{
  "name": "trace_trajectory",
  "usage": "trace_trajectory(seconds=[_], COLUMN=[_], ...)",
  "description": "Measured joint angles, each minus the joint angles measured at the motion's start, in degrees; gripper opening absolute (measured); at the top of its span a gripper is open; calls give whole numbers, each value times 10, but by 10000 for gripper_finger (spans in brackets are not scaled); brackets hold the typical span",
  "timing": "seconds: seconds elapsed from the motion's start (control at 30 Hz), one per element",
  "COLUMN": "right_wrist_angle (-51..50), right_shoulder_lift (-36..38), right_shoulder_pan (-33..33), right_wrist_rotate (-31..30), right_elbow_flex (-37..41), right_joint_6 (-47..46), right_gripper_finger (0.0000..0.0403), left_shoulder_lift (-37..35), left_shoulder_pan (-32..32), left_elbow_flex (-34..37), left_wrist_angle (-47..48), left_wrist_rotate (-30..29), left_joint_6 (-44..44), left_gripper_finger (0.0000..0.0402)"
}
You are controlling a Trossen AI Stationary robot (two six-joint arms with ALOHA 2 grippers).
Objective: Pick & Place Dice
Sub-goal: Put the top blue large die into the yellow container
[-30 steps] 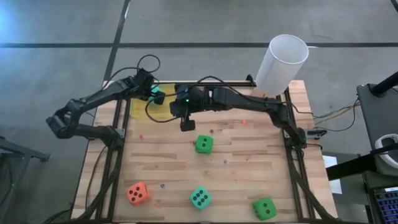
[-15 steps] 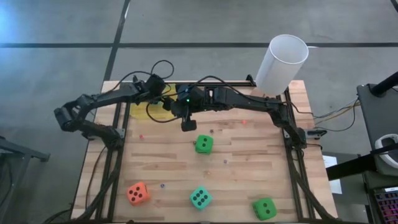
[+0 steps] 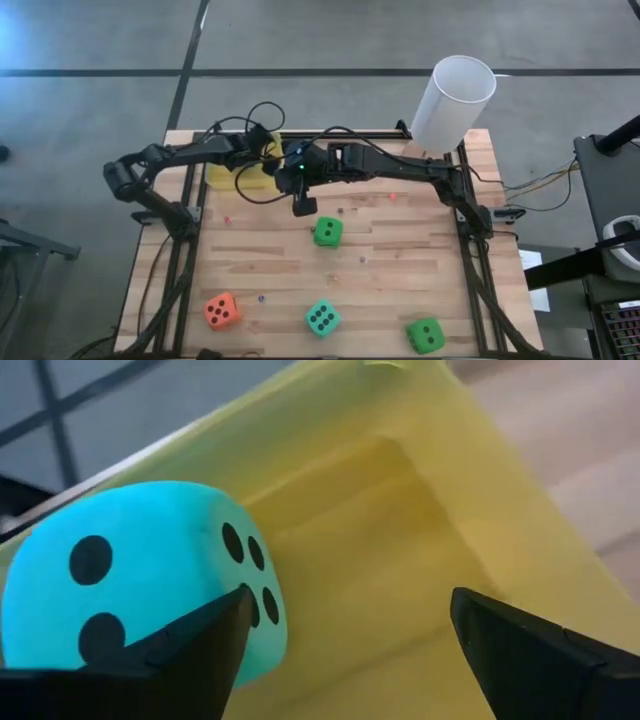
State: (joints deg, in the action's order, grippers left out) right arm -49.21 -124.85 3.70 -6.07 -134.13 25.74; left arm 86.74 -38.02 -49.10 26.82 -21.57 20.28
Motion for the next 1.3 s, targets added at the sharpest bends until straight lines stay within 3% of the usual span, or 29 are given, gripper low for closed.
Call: trace_trajectory(seconds=[0.37,0.8,1.07,1.3], right_wrist_angle=[-1,0,0,0], right_shoulder_lift=[0,0,0,0], right_shoulder_pan=[-1,-1,-1,-1], right_wrist_rotate=[0,0,0,0], right_elbow_flex=[0,0,0,0], right_joint_6=[0,-2,-3,-2], right_gripper_finger=[28,28,28,28], left_shoulder_lift=[-15,-15,-15,-17], left_shoulder_pan=[-1,-4,-7,-7], left_elbow_flex=[0,19,41,40], left_wrist_angle=[9,17,17,16], left_wrist_rotate=[-71,-79,-145,-149], left_joint_6=[12,42,88,94], left_gripper_finger=[342,341,334,328])
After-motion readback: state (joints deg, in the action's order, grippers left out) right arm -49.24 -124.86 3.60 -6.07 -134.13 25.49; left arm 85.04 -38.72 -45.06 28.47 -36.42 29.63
